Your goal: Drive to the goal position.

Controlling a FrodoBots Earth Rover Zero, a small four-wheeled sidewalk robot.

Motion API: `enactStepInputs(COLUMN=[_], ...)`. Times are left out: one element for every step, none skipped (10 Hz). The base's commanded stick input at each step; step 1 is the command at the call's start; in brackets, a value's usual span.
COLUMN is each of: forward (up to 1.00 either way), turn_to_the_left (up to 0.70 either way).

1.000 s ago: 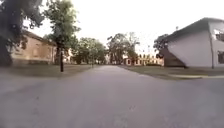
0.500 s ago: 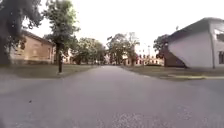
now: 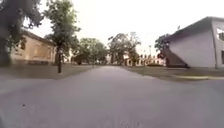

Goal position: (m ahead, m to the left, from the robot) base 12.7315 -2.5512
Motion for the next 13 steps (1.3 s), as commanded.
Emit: enactStepInputs(forward=[0.45,0.45,0.45,0.45,0.45,0.45,0.45,0.45,0.45,0.45,0.45,0.45,0.45], turn_to_the_left=[0.00,0.00,0.00,0.00,0.00,0.00,0.00,0.00,0.00,0.00,0.00,0.00,0.00])
